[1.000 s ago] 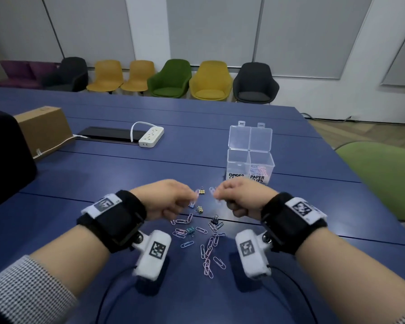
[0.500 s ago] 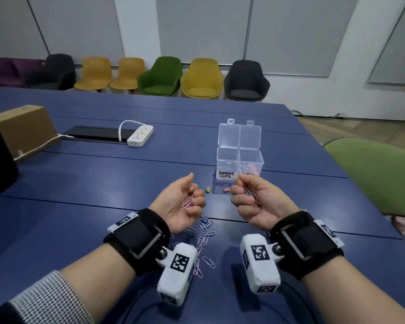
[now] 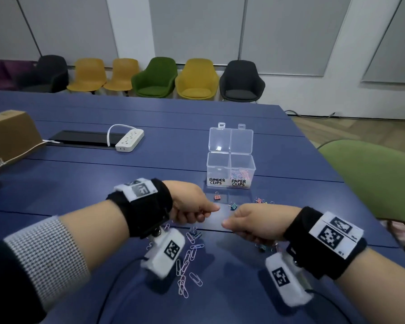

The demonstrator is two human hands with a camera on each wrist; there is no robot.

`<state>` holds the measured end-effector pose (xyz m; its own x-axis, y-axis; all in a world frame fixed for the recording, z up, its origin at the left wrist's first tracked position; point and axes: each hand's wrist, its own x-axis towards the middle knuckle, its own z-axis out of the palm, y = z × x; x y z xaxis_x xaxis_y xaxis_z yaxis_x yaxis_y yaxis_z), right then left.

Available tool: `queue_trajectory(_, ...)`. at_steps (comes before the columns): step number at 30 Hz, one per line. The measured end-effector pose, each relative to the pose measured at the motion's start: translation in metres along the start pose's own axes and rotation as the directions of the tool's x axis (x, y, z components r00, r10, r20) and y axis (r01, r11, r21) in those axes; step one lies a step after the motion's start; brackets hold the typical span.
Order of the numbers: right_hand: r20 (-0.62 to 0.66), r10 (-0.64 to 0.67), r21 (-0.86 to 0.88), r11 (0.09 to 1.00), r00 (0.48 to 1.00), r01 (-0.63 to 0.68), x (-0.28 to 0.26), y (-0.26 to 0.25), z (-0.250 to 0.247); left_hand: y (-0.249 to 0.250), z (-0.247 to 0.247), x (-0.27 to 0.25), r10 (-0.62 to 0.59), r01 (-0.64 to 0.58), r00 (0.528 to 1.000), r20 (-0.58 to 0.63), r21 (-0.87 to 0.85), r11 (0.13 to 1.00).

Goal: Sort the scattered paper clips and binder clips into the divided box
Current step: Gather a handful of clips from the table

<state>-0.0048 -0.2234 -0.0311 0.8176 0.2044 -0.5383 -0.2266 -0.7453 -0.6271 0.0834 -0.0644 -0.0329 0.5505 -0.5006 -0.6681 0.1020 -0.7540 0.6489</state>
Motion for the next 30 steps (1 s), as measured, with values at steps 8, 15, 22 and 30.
queue_trajectory(8, -0.388, -0.023, -0.103, 0.994, 0.921, -0.019, 0.012, 0.004, -0.088, 0.102, -0.023, 0.053, 0.28, -0.407, 0.895, -0.348, -0.377, 0.832)
queue_trajectory(15, -0.82, -0.08, 0.199, 0.889, 0.567, 0.413, 0.058, 0.009, -0.125, 0.113, -0.03, 0.093, 0.361, -0.565, 0.772, -0.523, -0.303, 0.768)
queue_trajectory(22, -0.897, -0.008, 0.268, 0.786, 0.442, 0.557, 0.104, -0.006, -0.136, 0.065, -0.056, 0.07, 0.327, -0.629, 0.726, -0.605, -0.393, 0.671)
queue_trajectory(30, -0.748, -0.04, 0.325, 0.848, 0.663, 0.419, 0.111, 0.003, -0.129, -0.009, -0.089, 0.016, 0.297, -0.595, 0.757, -0.582, -0.426, 0.682)
